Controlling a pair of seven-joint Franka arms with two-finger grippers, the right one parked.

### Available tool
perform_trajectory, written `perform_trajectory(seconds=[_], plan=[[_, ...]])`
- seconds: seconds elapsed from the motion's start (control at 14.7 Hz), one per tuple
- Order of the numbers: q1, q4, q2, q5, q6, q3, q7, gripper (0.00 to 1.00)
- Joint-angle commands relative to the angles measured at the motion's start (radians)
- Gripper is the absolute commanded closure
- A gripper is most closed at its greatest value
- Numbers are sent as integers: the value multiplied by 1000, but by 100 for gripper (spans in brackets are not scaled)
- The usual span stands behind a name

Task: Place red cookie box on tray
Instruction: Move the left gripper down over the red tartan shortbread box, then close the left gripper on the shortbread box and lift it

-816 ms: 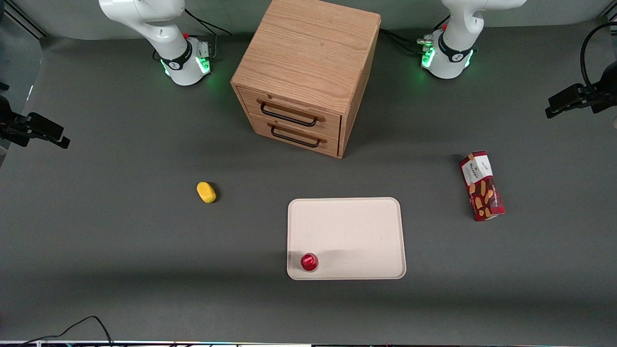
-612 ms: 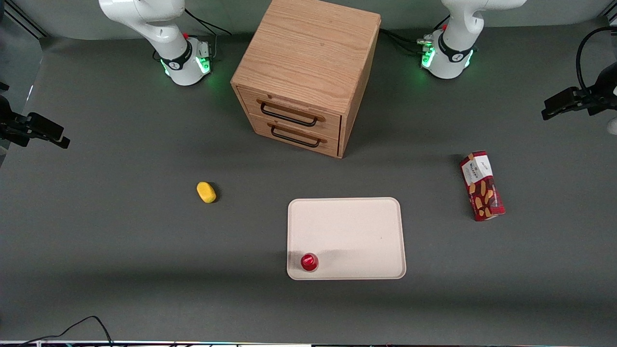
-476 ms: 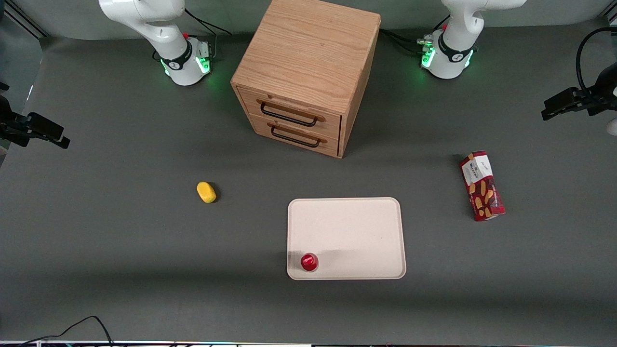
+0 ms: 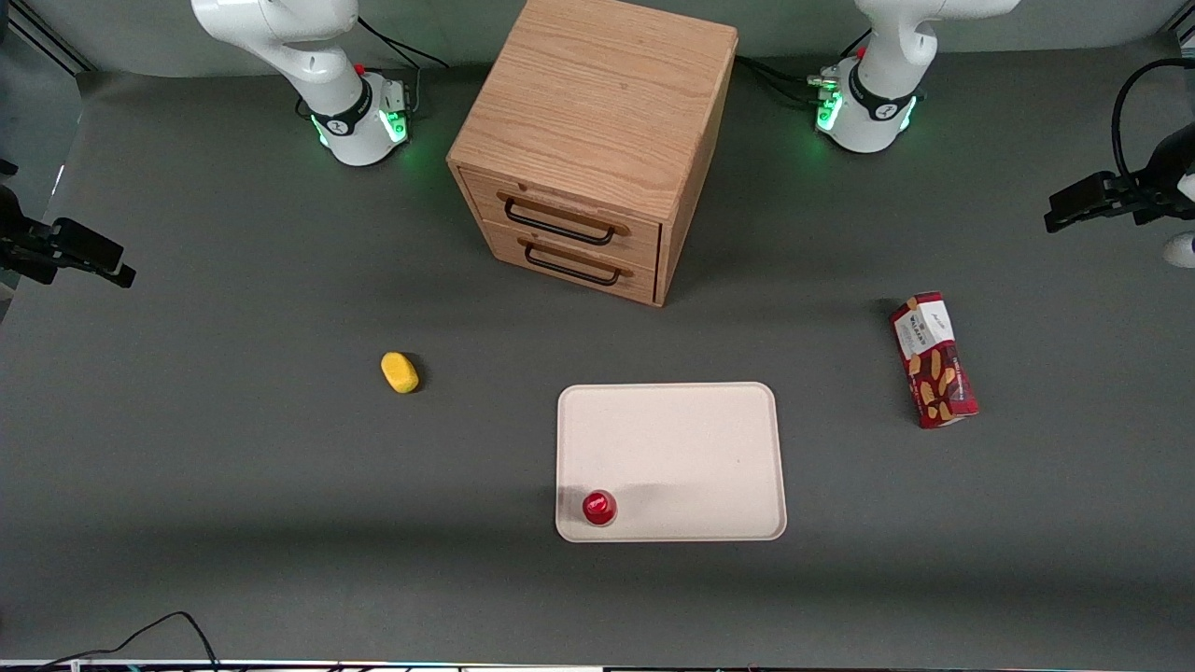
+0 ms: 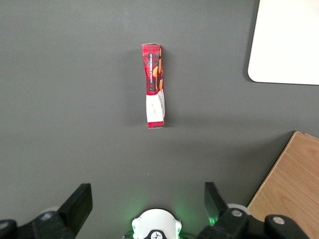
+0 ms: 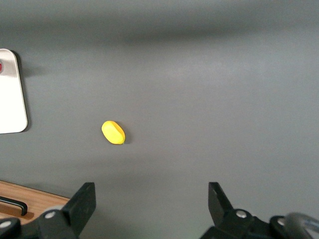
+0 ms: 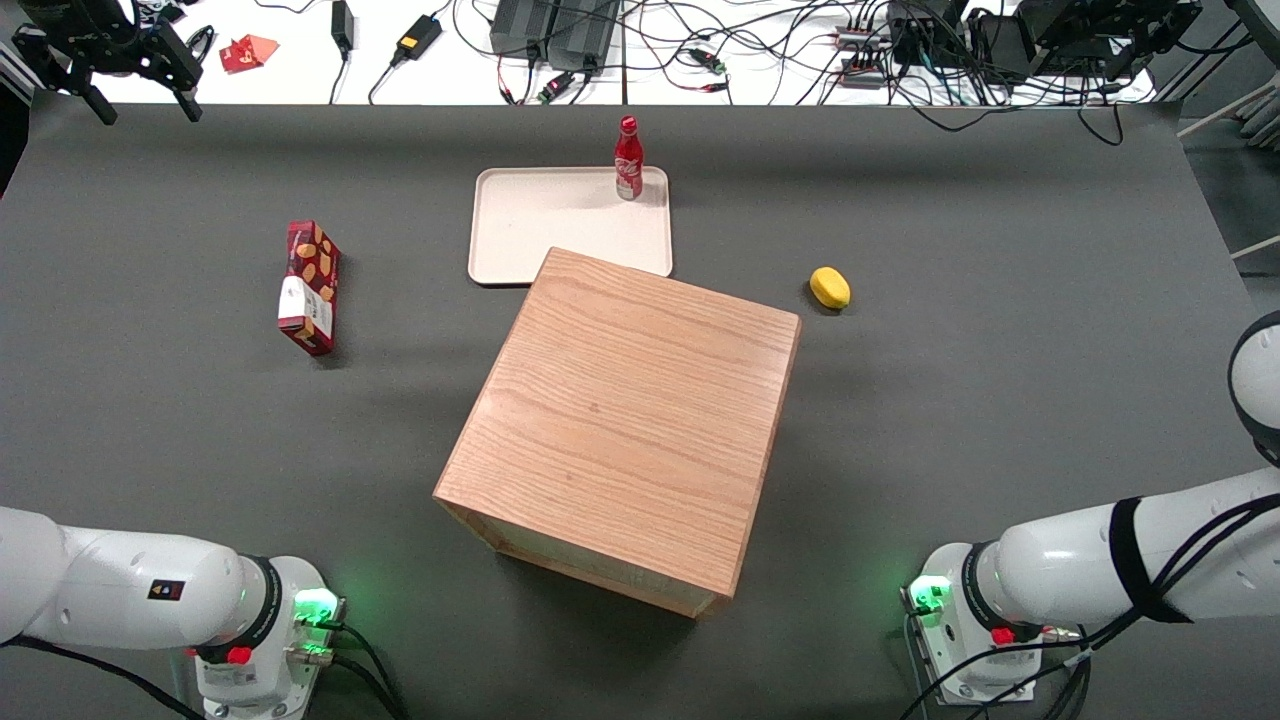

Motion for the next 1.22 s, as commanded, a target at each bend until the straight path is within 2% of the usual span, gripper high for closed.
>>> perform_trajectory(seconds=[0.0, 0.14, 0.27, 0.75, 1.16], plan=[[4, 27, 10, 12, -32, -6, 21, 0], [2, 22, 10, 12, -32, -4, 20, 0], [6, -45, 10, 12, 17, -2, 21, 0], [19, -502, 45, -2, 579, 31, 21, 0], [12, -525, 264, -38, 880, 53, 21, 0]])
